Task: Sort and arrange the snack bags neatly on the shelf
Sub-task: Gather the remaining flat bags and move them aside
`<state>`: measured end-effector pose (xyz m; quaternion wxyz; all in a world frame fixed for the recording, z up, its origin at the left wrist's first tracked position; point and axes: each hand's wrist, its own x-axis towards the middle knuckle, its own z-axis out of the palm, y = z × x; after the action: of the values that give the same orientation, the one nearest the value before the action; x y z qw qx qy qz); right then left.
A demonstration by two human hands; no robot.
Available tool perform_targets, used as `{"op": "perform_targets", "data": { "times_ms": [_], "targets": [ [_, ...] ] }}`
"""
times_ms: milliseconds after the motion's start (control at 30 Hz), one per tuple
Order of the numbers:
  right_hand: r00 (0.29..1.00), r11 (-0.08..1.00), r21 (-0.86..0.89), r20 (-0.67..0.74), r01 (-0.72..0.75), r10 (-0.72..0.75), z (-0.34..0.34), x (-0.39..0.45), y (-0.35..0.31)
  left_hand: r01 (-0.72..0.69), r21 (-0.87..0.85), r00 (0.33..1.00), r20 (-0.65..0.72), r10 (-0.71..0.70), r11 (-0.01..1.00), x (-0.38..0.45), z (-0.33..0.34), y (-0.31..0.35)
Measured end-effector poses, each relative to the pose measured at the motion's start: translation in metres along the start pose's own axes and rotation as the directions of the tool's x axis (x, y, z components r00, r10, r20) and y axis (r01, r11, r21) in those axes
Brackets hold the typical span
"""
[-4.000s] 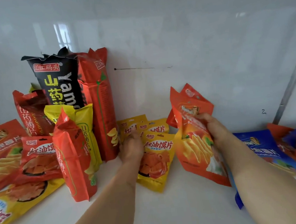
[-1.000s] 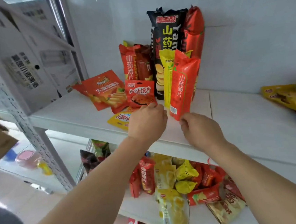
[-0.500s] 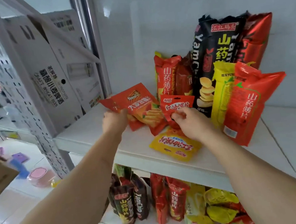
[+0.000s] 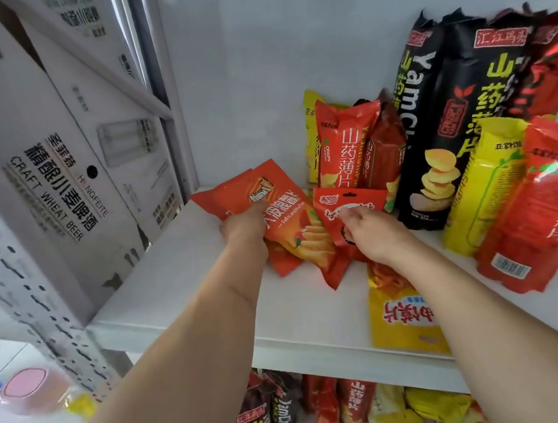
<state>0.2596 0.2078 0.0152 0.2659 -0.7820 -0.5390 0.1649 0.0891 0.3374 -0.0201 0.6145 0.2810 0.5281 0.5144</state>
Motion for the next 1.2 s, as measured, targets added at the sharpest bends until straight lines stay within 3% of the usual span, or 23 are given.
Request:
{"op": "perform_targets", "data": {
  "times_ms": [133,167,267,333,433,667,900,1000,1100,1200],
  "targets": [
    [0.995,0.963,0.27,-0.099,0.007,0.02,0.004,0.009,0.006,-0.008,-0.096,1.0,0.021,0.01,0.995,-0.018,-0.006,0.006],
    [0.987,0.965,0.261,-0.149,-0.016,0.057,0.005,0.012,0.009,-0.02,-0.095,0.999,0.023,0.022,0.995,-0.018,-0.01,0.007],
    [0.954,0.984,-0.031,-0.253,-0.175,0.161,0.011,0.019,0.016,-0.061,-0.028,0.996,0.07,0.063,0.998,-0.017,-0.02,0.008],
    [0.956,0.963,-0.115,-0.19,-0.246,0.221,0.019,0.02,0.013,-0.064,-0.011,0.991,0.117,0.065,0.998,-0.019,-0.026,0.009],
    [0.972,0.977,-0.076,-0.14,-0.198,0.186,0.034,0.022,0.005,-0.063,-0.018,0.984,0.167,0.065,0.998,-0.02,-0.032,0.01],
    [0.979,0.984,-0.131,-0.18,-0.121,0.096,0.047,0.021,-0.025,-0.09,-0.054,0.954,0.281,0.102,0.994,-0.033,-0.029,0.007],
    [0.985,0.999,-0.021,-0.168,0.048,-0.051,0.042,0.01,-0.03,-0.088,0.038,0.967,0.242,0.076,0.995,-0.034,-0.023,-0.004],
    [0.986,0.991,-0.125,-0.167,-0.05,0.028,0.011,-0.001,0.005,-0.088,0.041,0.963,0.259,0.074,0.995,-0.033,-0.027,-0.005],
    [0.984,0.934,-0.312,-0.094,-0.172,0.15,-0.022,-0.022,0.042,-0.069,0.075,0.962,0.267,0.047,0.995,-0.035,-0.029,-0.001],
    [0.967,0.891,-0.383,-0.029,-0.246,0.254,-0.036,-0.04,0.061,-0.066,0.104,0.961,0.274,0.035,0.992,-0.041,-0.028,0.001]
  ]
}}
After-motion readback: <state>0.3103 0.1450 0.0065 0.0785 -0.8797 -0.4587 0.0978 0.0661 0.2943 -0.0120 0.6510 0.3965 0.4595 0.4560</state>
